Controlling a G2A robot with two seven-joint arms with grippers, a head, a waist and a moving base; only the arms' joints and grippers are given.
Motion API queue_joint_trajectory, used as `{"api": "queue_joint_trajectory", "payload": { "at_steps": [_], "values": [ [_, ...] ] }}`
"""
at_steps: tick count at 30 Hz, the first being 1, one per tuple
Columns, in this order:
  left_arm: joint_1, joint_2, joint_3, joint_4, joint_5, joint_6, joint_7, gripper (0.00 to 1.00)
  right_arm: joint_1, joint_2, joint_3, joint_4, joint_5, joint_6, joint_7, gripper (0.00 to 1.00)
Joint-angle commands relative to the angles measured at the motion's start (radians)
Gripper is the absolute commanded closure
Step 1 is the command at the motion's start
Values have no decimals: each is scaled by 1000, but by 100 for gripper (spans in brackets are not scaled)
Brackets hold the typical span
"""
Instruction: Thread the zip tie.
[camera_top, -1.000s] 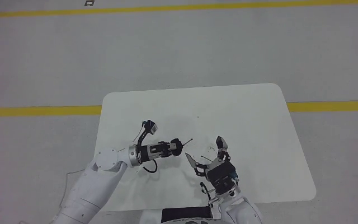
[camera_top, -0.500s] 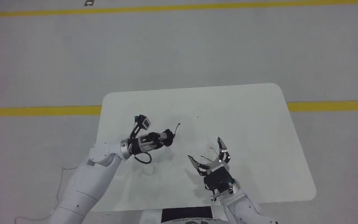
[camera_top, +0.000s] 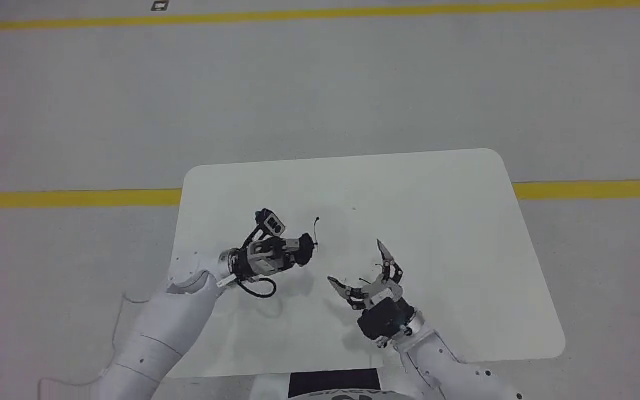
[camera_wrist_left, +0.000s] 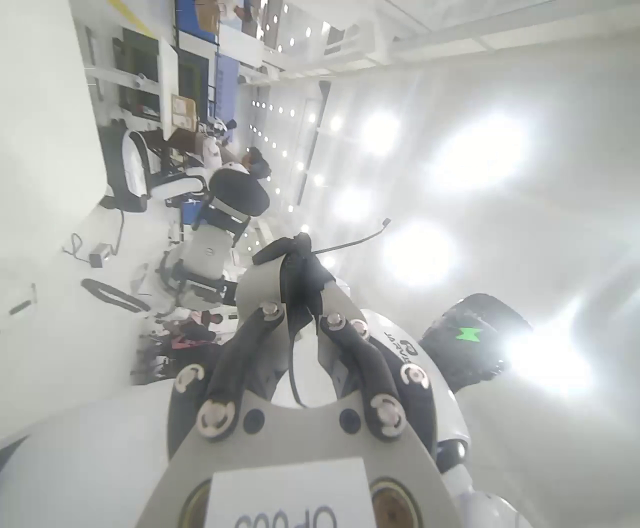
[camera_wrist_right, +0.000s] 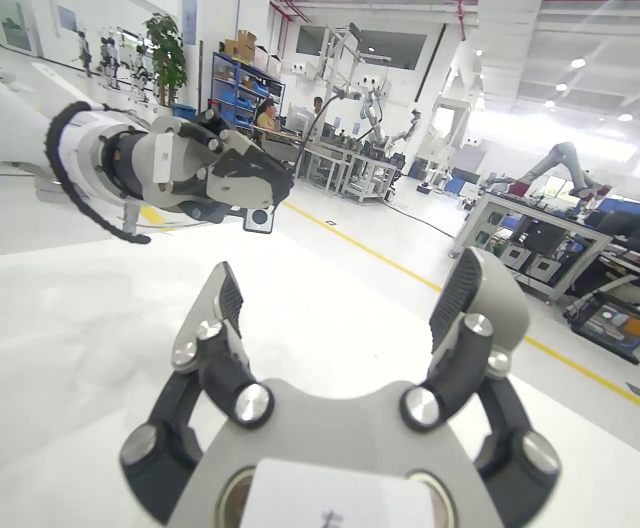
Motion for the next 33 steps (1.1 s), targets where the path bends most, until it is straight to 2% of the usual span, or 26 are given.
{"api": "queue_joint_trajectory", "payload": {
  "at_steps": [1,3,10,12,13,16,19,28,30,33],
  "values": [
    [-12,-3,12,14,-12,4,-5,100,21,10,-13,0,0,0,10,0],
    [-31,-2,20,24,76,-39,23,100,30,15,-20,0,0,0,16,0],
    [-31,-2,20,24,76,-39,23,100,34,15,-20,1,0,-4,16,0],
    [-23,-5,28,13,34,-14,42,100,54,18,-31,11,0,0,-1,0],
    [-22,-7,31,10,-19,10,20,100,67,20,-43,17,0,0,-16,0],
    [-27,-10,32,27,-102,53,-10,100,100,27,-61,32,0,0,-48,0],
    [-39,-12,36,47,-128,75,-8,100,129,34,-77,43,0,0,-70,0],
    [-44,-13,38,53,-126,73,-8,100,143,37,-85,50,0,0,-76,0],
    [-38,-15,49,37,-134,93,12,100,148,36,-85,49,0,-8,-71,0],
    [-36,-18,59,31,-163,109,6,100,166,34,-96,54,0,0,-83,0]
  ]
}}
